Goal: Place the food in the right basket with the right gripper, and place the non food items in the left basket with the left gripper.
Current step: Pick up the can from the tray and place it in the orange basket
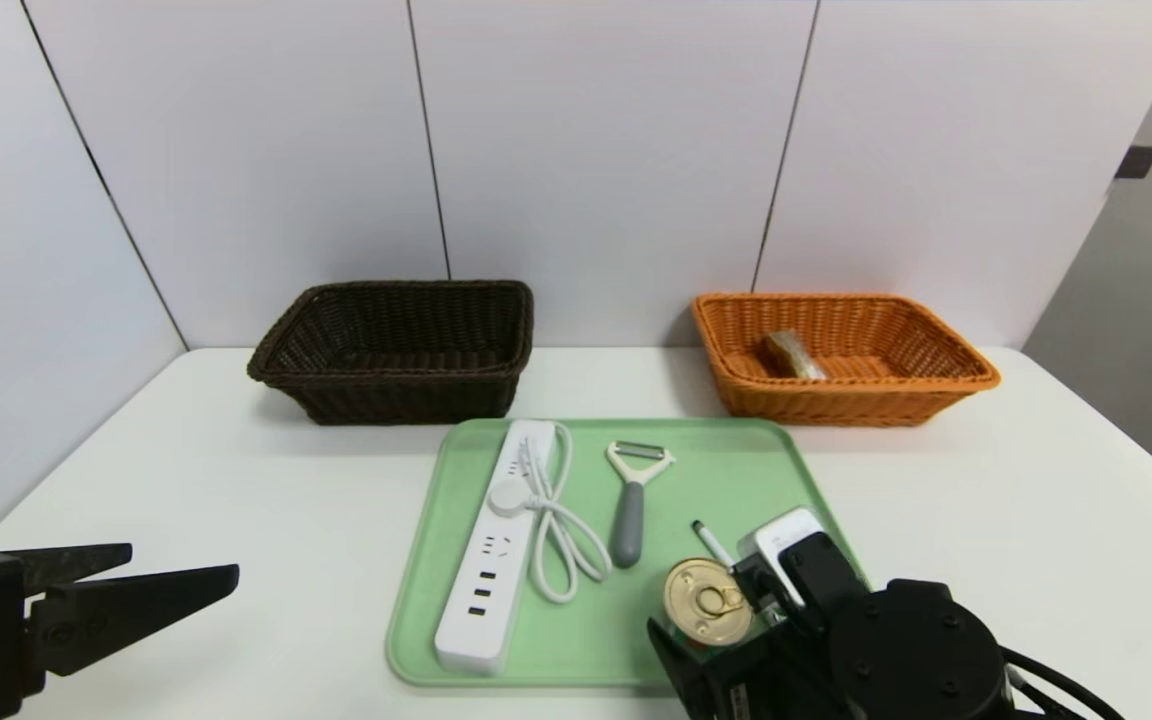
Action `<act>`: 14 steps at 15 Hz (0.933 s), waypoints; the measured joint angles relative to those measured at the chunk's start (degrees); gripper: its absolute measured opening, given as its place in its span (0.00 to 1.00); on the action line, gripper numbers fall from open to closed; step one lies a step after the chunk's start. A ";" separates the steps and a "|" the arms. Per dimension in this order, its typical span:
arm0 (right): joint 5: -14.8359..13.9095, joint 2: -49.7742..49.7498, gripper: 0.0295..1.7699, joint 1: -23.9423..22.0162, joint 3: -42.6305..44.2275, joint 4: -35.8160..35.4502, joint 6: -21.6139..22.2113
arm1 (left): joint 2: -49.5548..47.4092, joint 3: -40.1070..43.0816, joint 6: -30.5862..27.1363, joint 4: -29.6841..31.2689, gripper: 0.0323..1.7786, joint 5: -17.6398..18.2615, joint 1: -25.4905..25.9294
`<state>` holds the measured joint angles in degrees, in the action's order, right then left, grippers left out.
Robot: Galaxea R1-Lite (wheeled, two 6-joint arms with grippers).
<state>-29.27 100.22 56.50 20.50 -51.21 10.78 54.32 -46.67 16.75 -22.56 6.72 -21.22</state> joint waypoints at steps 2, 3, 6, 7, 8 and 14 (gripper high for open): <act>0.04 0.44 0.79 0.00 0.02 0.02 -0.06 | 0.06 0.00 0.02 0.00 0.95 0.15 0.00; 0.06 0.55 0.70 0.00 0.02 -0.02 -0.06 | 0.11 0.00 0.02 0.02 0.95 0.17 -0.02; 0.09 0.69 0.56 0.00 -0.02 0.02 -0.04 | 0.17 0.37 0.00 0.07 0.95 0.20 -0.02; 0.09 0.72 0.55 -0.02 -0.02 0.02 -0.01 | 0.17 0.45 0.00 0.02 0.95 0.20 0.00; 0.06 0.74 0.54 -0.02 0.00 0.02 -0.04 | 0.17 0.45 0.00 0.02 0.95 0.17 0.00; 0.02 -2.07 0.54 -1.02 6.17 1.08 -2.18 | 0.17 1.05 0.00 0.02 0.95 0.26 -0.05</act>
<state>-29.25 98.15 55.48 26.67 -50.13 8.59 54.49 -45.62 16.75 -22.54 6.97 -21.27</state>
